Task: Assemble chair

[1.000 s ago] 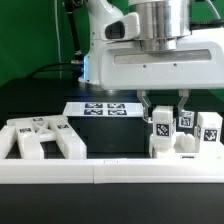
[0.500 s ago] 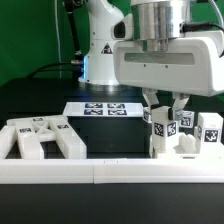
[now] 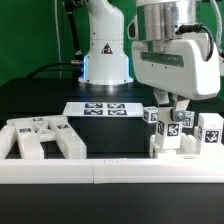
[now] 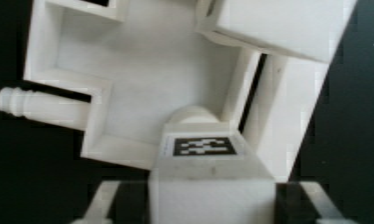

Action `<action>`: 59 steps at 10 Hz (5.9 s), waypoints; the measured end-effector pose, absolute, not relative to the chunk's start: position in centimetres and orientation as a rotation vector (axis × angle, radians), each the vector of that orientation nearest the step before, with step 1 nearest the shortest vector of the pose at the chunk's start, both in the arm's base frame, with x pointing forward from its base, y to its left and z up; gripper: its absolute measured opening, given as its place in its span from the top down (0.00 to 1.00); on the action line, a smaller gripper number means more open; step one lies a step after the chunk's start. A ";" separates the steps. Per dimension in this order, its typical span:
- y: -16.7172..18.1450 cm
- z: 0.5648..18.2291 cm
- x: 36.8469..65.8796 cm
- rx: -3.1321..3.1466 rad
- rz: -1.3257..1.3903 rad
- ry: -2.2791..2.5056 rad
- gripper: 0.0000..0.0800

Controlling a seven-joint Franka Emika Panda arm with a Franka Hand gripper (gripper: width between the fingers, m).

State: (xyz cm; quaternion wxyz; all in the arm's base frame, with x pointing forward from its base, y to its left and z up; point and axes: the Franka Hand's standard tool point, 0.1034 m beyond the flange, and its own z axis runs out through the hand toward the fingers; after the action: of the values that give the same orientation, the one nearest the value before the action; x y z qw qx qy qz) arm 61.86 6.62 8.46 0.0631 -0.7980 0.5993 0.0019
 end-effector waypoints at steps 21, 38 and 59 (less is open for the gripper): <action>5.7 8.4 62.0 -3.052 -0.141 -0.125 0.64; 5.7 8.2 62.1 -2.743 -0.076 1.271 0.23; 5.6 8.1 62.3 -3.031 -0.152 0.323 0.64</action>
Offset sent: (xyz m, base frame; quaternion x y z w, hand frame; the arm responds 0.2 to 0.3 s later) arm -0.0008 -0.0030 0.0041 0.0054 0.0075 -0.2252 0.9743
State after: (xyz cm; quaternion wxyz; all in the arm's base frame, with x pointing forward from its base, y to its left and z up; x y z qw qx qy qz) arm 62.33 5.60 8.06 0.0450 -0.9921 0.1059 -0.0497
